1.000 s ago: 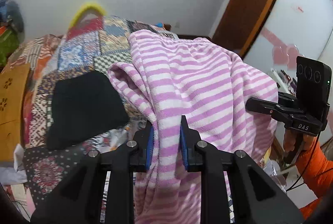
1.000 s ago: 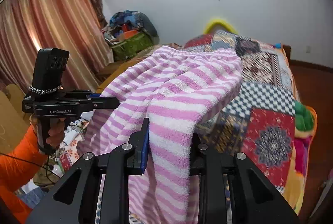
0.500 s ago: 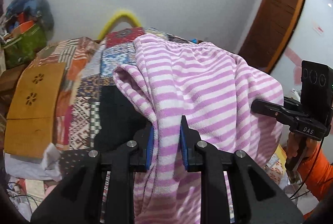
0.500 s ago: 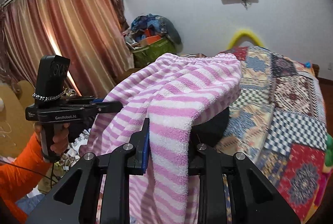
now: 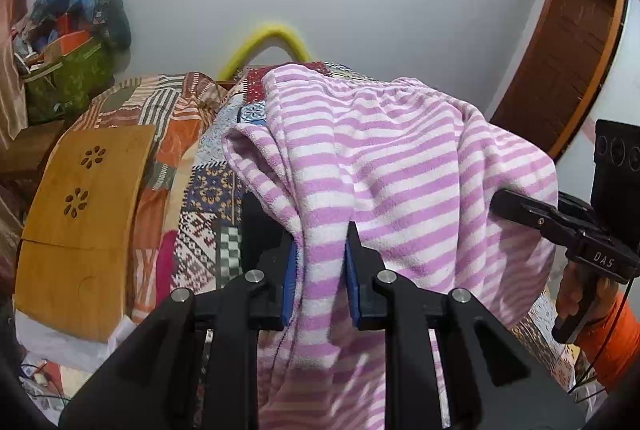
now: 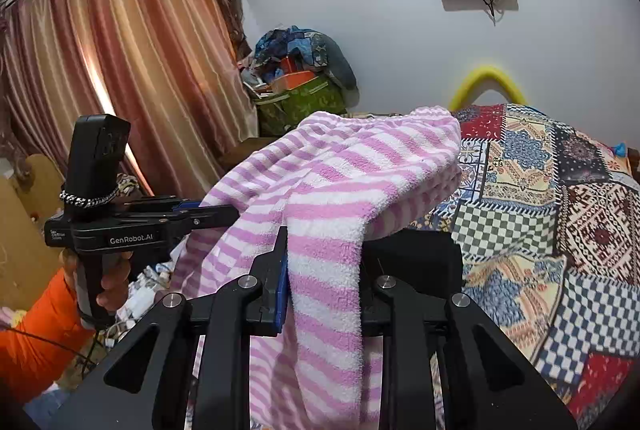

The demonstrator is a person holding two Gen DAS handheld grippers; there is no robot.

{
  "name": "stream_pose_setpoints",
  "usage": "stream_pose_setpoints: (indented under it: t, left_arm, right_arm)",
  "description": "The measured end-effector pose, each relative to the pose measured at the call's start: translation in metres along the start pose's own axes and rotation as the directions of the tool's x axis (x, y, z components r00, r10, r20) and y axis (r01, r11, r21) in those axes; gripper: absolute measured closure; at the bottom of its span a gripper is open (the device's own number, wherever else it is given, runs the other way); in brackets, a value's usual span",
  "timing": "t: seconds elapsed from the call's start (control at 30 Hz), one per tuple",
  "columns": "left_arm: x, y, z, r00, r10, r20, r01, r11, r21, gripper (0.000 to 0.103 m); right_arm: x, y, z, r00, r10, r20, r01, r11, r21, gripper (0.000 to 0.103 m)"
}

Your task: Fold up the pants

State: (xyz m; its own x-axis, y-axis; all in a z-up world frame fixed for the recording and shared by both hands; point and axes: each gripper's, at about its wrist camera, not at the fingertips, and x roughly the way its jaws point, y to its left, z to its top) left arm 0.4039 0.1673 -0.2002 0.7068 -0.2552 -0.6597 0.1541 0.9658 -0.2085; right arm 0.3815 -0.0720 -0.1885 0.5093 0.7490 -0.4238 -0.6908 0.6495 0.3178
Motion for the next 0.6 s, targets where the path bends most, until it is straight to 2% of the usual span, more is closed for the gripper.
stream_pose_setpoints:
  t: [0.37,0.5,0.6]
  left_arm:
    - [0.067,0.042,0.029,0.998,0.065,-0.026,-0.066,0.998,-0.026,0.083]
    - [0.111,0.062,0.026,0.994,0.051,-0.101,-0.058,0.996,-0.073,0.083]
    - [0.145,0.073,0.010,0.984,0.052,-0.171,-0.070,0.992,-0.101,0.083]
  right_arm:
    - [0.064,-0.027,0.004,1.000,-0.014,-0.027,0.015,0.999,0.041,0.083]
    - [0.086,-0.045,-0.005,0.997,-0.021,-0.081,0.028,0.996,0.080,0.083]
    - [0.107,-0.060,-0.018,0.987,-0.048,-0.151,0.061,0.995,0.084,0.083]
